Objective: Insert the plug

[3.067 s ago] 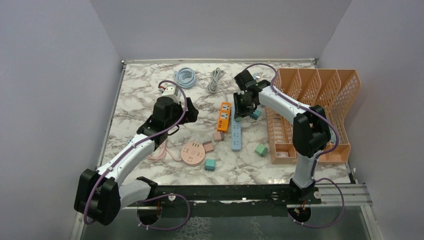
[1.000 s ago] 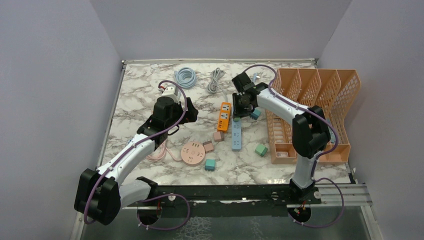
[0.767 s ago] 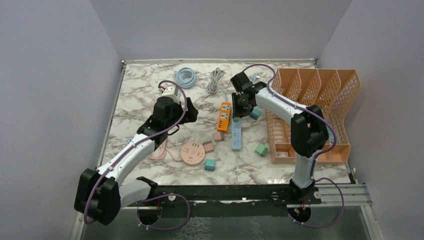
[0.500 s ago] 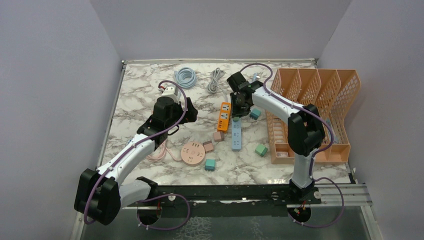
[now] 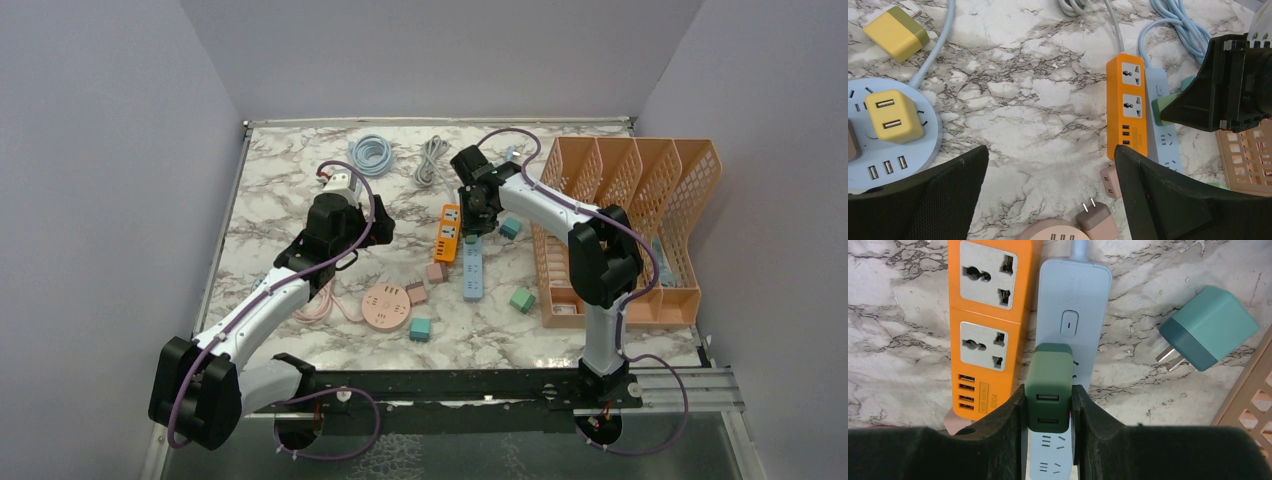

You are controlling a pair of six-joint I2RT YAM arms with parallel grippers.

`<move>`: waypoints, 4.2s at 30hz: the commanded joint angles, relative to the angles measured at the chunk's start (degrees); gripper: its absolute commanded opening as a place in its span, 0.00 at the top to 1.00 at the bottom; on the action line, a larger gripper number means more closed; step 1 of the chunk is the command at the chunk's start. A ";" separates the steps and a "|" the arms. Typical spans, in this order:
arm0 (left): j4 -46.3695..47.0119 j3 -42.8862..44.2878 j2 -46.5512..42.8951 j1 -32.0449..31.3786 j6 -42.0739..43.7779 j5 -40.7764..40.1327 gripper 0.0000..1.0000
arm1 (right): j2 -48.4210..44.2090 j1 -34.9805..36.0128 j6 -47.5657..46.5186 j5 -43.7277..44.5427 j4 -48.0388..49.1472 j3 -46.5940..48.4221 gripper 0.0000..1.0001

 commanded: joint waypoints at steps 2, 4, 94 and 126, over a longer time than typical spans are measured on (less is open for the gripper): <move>0.72 -0.07 0.26 -0.11 0.63 -1.39 0.01 | 14.39 -0.48 1.49 1.23 4.71 -10.86 0.99; 0.67 -0.06 0.37 -0.08 0.66 -1.44 0.01 | 15.36 -0.48 2.44 2.15 5.38 -11.76 0.99; 17.90 -3.79 -0.15 -15.22 -20.21 4.10 0.08 | -34.73 -6.98 27.21 -18.46 24.67 -26.76 0.73; 22.43 6.15 12.56 -31.50 -21.98 -15.86 0.32 | -40.55 -6.71 54.20 -24.17 28.05 -36.04 0.73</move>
